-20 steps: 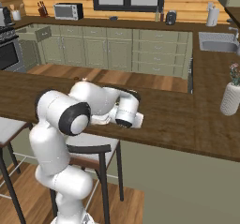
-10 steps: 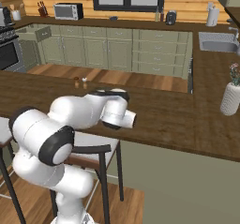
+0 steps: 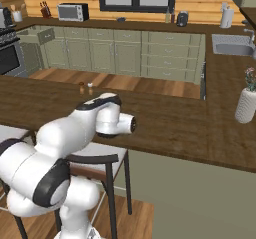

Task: Take a straw from the drawer in front and place it inside the glass cup on the dining counter.

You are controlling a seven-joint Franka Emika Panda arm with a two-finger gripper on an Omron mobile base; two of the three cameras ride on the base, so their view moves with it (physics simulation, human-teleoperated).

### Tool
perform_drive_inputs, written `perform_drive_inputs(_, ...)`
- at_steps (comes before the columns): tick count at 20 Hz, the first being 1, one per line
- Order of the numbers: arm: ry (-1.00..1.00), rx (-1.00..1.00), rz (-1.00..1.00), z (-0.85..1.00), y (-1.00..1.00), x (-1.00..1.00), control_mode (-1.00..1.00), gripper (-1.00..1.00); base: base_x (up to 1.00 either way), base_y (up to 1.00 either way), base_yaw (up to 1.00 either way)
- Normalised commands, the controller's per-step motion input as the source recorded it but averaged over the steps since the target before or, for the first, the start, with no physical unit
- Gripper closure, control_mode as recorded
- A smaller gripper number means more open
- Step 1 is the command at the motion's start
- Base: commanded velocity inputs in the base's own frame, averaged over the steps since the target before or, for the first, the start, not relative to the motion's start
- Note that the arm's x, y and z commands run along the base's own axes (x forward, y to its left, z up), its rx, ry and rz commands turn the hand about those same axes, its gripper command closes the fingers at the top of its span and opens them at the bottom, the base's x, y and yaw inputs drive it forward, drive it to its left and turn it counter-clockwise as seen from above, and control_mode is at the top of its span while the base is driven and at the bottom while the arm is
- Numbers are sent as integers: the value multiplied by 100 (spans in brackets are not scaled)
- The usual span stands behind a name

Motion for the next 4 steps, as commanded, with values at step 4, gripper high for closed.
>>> perform_drive_inputs(4,2,-11,-2,1,28,-23,-100,-100,0,0,0)
